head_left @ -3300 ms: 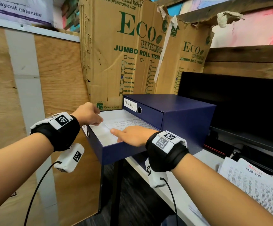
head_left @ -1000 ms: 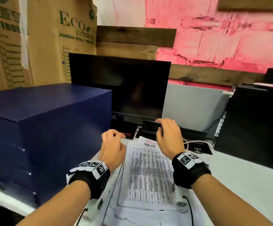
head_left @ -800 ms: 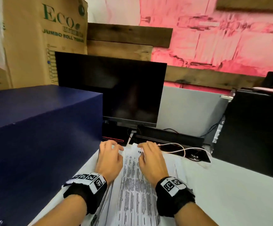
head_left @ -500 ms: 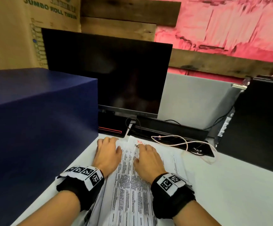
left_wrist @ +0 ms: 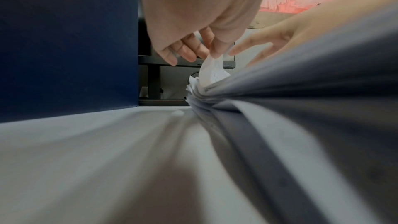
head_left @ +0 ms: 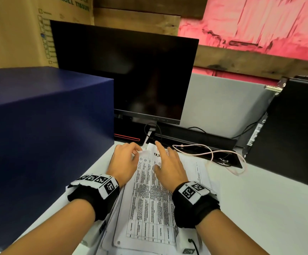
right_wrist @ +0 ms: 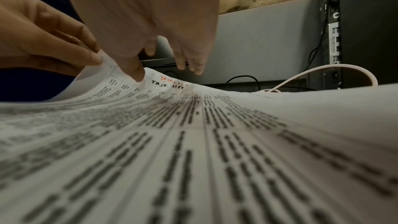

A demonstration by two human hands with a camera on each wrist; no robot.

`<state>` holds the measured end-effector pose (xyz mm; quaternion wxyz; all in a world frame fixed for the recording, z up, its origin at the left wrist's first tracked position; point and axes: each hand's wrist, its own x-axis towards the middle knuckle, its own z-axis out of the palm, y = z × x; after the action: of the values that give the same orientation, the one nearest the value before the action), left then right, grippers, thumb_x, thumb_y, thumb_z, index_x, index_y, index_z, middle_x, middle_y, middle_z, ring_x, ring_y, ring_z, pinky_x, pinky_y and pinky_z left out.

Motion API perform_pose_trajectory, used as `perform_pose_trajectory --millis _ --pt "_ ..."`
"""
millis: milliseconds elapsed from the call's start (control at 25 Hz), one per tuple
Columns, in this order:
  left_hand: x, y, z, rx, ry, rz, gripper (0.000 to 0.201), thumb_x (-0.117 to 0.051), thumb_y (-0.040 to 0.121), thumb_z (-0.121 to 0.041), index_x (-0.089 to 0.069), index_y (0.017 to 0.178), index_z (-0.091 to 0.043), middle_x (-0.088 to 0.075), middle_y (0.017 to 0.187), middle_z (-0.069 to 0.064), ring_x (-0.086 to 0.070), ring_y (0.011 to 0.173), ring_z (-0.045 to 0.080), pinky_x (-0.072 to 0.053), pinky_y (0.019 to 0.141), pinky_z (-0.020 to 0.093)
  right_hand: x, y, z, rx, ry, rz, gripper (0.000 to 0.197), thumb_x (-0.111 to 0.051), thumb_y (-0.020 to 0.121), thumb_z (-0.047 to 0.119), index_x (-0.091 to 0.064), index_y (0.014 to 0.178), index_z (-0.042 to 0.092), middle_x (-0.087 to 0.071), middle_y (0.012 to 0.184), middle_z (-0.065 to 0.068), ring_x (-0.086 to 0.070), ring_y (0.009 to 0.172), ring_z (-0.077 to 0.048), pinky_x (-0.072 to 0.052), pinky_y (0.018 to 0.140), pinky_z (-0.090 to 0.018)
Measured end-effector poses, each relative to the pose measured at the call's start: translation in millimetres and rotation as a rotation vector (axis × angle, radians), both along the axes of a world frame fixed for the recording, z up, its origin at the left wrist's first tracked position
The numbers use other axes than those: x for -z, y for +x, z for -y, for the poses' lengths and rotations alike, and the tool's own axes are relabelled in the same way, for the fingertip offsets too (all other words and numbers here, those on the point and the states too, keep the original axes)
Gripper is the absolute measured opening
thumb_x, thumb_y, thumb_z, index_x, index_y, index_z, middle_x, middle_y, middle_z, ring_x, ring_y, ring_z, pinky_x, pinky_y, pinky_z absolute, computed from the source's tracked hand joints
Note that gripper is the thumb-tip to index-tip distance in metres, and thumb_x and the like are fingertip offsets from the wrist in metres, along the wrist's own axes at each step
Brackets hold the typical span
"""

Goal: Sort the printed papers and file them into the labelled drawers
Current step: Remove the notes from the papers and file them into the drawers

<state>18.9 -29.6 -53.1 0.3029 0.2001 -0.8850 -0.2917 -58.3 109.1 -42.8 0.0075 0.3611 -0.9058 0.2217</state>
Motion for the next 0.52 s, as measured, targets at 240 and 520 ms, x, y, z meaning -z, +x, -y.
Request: perform_pose_trajectory --millis 240,520 --pt "1.6 2.1 1.2 0.096 0.012 0.007 0.01 -0.061 0.091 -0.022 -0.06 0.085 -0.031 -0.061 0.088 -0.016 -0.052 0.091 0.004 -0.038 0.076 0.015 -1.1 2.2 -4.8 -0.049 0.01 -0.048 0.036 -0.056 0.094 0.017 -0.052 0.13 0.021 -0.038 0.146 -0.004 -0.027 0.14 -0.02 -0.03 0.11 -0.031" --pt "-0.3 4.1 -6.6 0.191 0.11 0.041 0.009 -0.067 0.087 -0.02 -0.065 0.093 -0.027 -0.065 0.08 -0.013 -0.061 0.074 -0.002 -0.042 0.063 0.003 -0.7 3.3 -3.7 -0.094 -0.024 -0.011 0.057 -0.056 0.091 0.004 -0.042 0.142 0.024 -0.04 0.141 -0.007 -0.032 0.136 -0.023 -0.036 0.105 -0.032"
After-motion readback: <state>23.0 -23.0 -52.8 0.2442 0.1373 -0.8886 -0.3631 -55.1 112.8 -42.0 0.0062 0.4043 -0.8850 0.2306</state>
